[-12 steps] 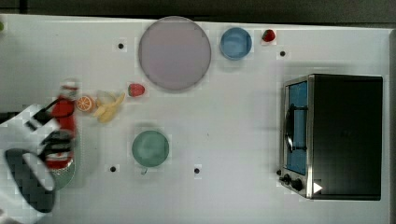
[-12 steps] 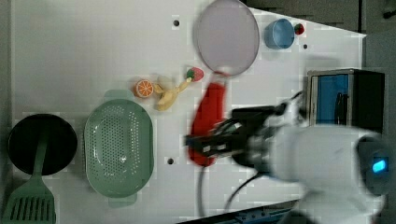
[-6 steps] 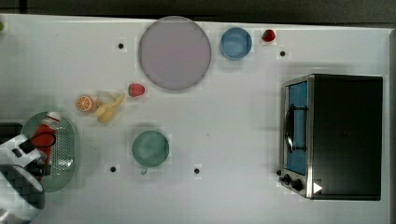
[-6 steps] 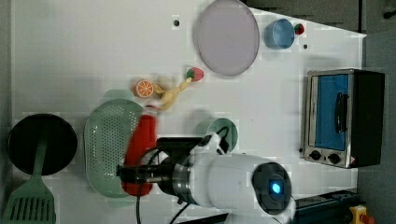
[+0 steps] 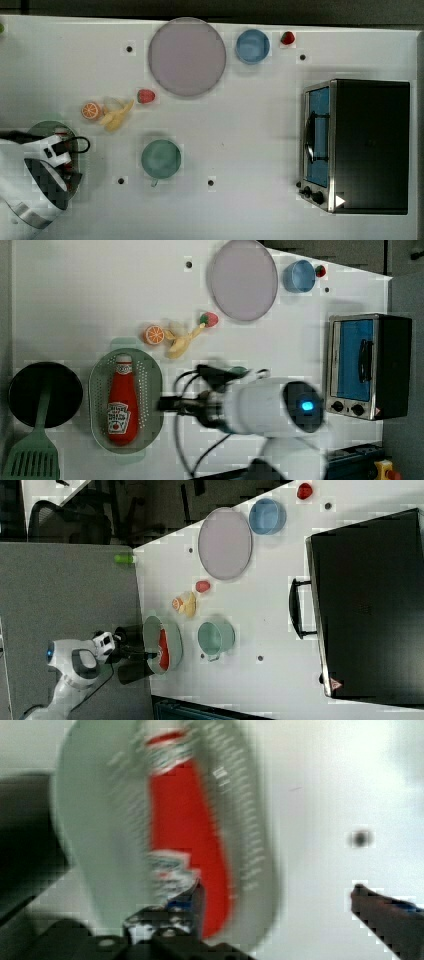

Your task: Pick Ketchup from the table and place it in strainer.

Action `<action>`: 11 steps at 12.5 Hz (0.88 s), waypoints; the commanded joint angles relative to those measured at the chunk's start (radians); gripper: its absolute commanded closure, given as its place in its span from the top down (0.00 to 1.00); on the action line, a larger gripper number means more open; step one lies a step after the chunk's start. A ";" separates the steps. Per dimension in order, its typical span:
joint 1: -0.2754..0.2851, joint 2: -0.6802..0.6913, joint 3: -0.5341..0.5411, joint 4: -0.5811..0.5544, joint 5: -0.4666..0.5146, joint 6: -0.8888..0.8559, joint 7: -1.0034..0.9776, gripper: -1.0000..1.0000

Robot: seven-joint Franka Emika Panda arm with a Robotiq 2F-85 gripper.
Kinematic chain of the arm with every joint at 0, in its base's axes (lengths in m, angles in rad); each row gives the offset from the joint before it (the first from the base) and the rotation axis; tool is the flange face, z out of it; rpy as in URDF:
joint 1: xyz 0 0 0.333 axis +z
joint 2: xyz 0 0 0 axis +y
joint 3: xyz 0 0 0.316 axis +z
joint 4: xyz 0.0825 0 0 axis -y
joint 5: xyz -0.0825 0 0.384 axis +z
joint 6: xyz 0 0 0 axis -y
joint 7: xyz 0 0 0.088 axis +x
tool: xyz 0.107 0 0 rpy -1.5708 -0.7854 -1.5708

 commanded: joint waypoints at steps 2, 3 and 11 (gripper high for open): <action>-0.148 -0.291 -0.067 0.071 0.003 -0.236 -0.017 1.00; -0.178 -0.341 -0.116 0.086 0.003 -0.305 -0.056 1.00; -0.237 -0.514 -0.522 0.107 0.003 -0.438 -0.076 1.00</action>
